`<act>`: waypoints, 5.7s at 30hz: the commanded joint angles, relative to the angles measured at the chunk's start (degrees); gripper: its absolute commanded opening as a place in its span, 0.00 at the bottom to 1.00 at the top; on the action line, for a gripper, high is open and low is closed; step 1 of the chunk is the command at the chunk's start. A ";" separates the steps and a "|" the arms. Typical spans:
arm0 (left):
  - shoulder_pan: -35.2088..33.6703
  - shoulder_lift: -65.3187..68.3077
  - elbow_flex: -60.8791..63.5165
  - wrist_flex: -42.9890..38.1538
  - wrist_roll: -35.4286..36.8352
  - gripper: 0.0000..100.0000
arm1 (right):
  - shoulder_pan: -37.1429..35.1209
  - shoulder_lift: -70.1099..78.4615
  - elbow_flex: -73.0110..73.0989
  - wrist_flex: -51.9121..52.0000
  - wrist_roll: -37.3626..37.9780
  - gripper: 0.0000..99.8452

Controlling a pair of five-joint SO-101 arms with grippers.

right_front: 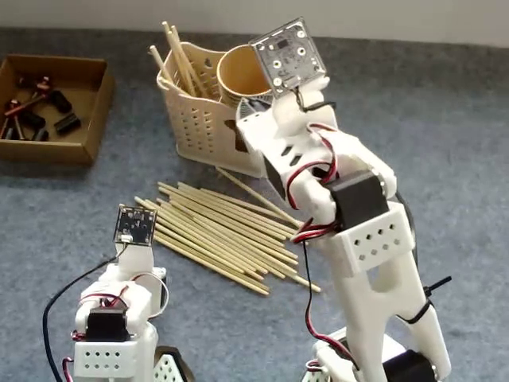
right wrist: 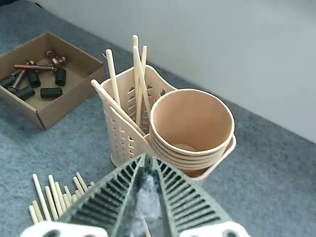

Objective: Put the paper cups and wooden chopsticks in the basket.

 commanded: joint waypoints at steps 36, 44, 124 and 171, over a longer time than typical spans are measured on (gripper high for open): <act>0.31 -0.22 1.10 0.44 -0.26 0.01 | 1.36 -4.44 -0.31 30.55 -0.09 0.01; 0.31 -0.22 1.10 0.44 -0.26 0.01 | 4.18 -6.64 -0.04 30.81 -0.53 0.01; 0.31 -0.22 1.10 0.44 -0.18 0.01 | 4.79 8.04 50.15 -11.21 7.03 0.18; 0.31 -0.22 1.10 0.44 -0.18 0.01 | -6.81 -9.45 61.85 -10.77 11.16 0.14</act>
